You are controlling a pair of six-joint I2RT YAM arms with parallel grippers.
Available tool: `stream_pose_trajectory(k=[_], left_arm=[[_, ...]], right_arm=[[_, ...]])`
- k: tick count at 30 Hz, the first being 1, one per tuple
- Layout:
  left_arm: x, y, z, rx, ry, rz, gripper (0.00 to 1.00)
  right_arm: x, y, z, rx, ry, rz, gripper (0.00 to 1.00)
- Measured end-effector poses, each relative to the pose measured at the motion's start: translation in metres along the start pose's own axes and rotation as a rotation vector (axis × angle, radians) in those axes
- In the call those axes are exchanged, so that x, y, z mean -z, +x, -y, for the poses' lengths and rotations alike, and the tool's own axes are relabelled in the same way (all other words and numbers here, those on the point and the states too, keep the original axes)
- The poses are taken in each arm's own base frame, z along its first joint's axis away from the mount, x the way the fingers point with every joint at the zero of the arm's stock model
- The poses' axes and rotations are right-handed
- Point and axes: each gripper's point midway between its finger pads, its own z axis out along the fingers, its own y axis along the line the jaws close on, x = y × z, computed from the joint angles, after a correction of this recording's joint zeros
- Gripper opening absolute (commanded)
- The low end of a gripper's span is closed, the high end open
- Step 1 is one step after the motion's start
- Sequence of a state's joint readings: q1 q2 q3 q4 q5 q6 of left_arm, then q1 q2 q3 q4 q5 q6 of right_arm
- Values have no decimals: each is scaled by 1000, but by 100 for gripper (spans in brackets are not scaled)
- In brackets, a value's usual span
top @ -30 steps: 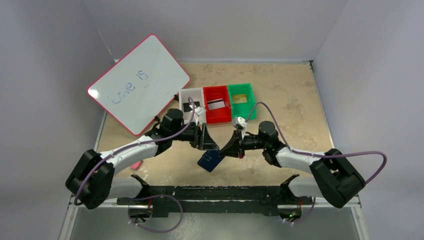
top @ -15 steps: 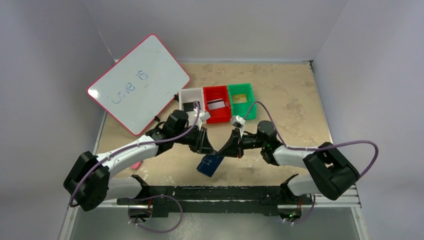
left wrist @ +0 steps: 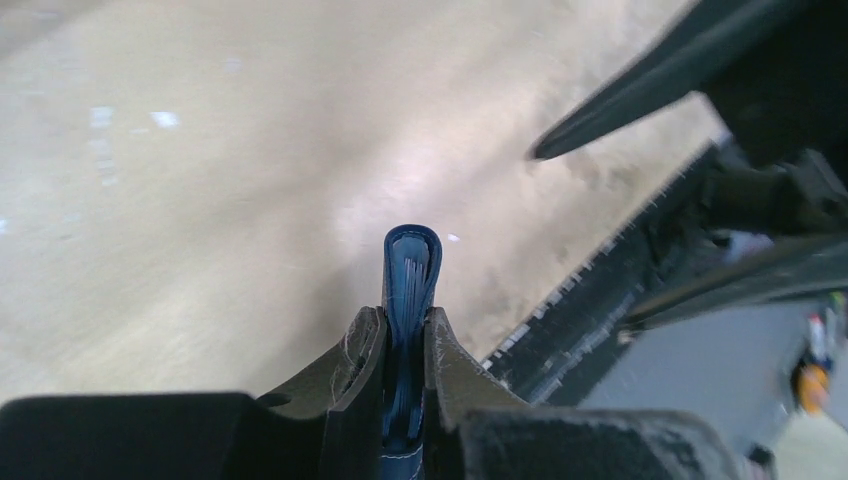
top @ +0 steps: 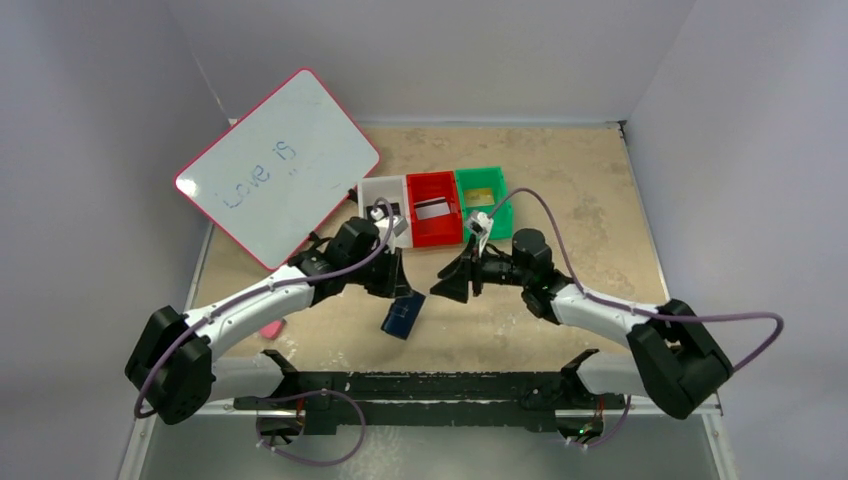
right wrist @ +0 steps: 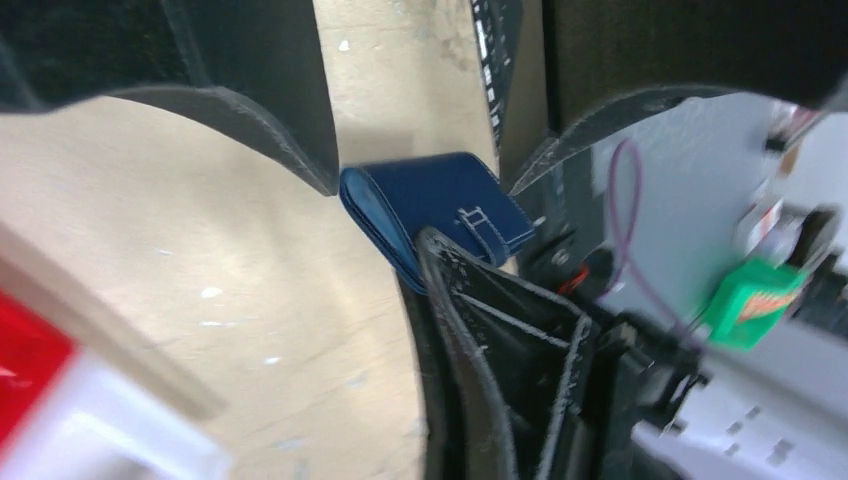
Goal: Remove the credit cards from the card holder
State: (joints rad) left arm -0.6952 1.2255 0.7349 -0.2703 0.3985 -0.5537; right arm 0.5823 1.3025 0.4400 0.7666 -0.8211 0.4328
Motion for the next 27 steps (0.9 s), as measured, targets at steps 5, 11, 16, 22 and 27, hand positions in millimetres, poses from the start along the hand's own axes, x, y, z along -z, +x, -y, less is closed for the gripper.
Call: stream_pose_trajectory(k=[5, 11, 16, 22, 27], left_arm=[[8, -15, -30, 53, -243, 72, 0], [15, -29, -36, 96, -494, 167, 0], [10, -31, -35, 102, -641, 210, 0], [-29, -25, -7, -6, -789, 201, 8], [-60, -10, 3, -67, -827, 177, 32]], right_arm=[[16, -22, 28, -63, 278, 86, 71], [59, -34, 79, -249, 727, 200, 78], [100, -15, 101, -402, 996, 256, 78], [128, -4, 104, -534, 1120, 370, 78], [142, 13, 109, -616, 1209, 388, 84]])
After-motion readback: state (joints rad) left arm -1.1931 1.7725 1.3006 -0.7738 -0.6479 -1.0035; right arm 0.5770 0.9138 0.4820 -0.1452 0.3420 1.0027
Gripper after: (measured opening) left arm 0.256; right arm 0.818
